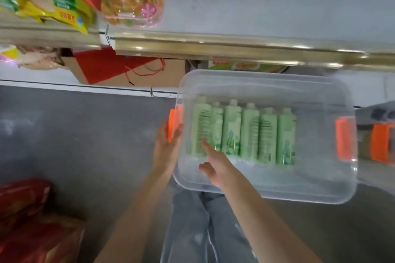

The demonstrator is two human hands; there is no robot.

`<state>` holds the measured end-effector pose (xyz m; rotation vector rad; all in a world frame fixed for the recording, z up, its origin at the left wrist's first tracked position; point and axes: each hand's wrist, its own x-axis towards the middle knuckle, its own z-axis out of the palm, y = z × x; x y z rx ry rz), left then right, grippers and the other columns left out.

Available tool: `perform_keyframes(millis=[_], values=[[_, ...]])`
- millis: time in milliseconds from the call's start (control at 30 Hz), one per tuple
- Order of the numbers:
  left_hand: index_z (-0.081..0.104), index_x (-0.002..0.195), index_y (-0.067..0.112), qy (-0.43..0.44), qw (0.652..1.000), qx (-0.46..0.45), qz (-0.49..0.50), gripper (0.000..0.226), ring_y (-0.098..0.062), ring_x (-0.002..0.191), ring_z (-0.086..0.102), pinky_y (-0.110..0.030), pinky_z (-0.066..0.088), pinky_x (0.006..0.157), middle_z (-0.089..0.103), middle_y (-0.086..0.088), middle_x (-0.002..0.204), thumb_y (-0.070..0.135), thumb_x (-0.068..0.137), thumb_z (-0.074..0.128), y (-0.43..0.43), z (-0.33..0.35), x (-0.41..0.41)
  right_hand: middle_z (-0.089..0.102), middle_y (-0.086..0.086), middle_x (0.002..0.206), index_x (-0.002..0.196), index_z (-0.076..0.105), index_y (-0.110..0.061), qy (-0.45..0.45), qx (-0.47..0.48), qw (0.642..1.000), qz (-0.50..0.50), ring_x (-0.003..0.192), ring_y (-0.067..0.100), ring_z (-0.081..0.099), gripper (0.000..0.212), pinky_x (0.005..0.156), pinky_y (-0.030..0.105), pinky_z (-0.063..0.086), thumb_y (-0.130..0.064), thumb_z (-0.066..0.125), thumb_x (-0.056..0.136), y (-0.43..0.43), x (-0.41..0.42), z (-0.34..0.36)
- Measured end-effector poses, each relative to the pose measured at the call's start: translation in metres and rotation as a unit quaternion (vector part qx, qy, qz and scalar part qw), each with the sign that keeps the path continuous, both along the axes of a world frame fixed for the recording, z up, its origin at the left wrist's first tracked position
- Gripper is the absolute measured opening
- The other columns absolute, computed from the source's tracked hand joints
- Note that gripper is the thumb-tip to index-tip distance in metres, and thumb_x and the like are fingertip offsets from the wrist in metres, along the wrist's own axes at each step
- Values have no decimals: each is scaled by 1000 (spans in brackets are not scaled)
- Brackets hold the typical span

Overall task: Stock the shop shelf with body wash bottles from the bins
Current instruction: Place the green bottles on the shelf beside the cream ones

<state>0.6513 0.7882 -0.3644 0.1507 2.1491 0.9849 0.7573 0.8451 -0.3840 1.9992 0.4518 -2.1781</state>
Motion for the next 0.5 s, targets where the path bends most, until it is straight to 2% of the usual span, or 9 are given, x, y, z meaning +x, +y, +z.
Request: perform_keyframes(millis=[67,133,200,333,433,500], values=[[53,110,22,-26,999,13,19,22,-8,77,57,-21,40,62,57,12,85,39,96,50,1,0,5,53,4,92,136,43,-2,24,-1,999,-40,68,16,50,62,62,26,48,-43,58,91,-2,-1,-13],[52,111,24,-41,998,25,35,22,-2,75,56,-19,40,63,58,14,86,40,96,49,2,1,9,60,10,109,120,55,-2,20,-23,997,-71,83,26,61,52,74,30,53,-43,60,89,0,-4,-17],[53,111,25,-46,997,37,49,24,-1,79,58,-20,42,65,59,14,88,43,95,49,1,-1,10,65,14,104,101,63,-3,0,-60,989,-138,89,30,64,41,81,30,52,-41,68,84,2,-8,-19],[55,113,25,-57,996,48,56,44,-7,86,62,-26,46,70,62,12,92,59,85,52,-2,-4,9,69,17,107,104,64,-2,52,-93,950,-294,92,29,66,33,82,38,51,-27,70,85,3,-20,-18],[54,106,27,-57,995,51,61,33,-4,79,61,-22,46,67,61,13,87,56,88,52,0,-3,9,69,19,97,97,64,0,63,-106,937,-327,89,30,65,27,81,40,51,-24,68,86,4,-25,-16],[54,109,26,-60,995,51,60,26,-1,76,59,-19,43,64,60,13,85,47,93,51,0,-3,9,69,20,99,95,63,-1,58,-113,936,-328,98,31,65,26,88,41,52,-25,69,85,5,-28,-15]])
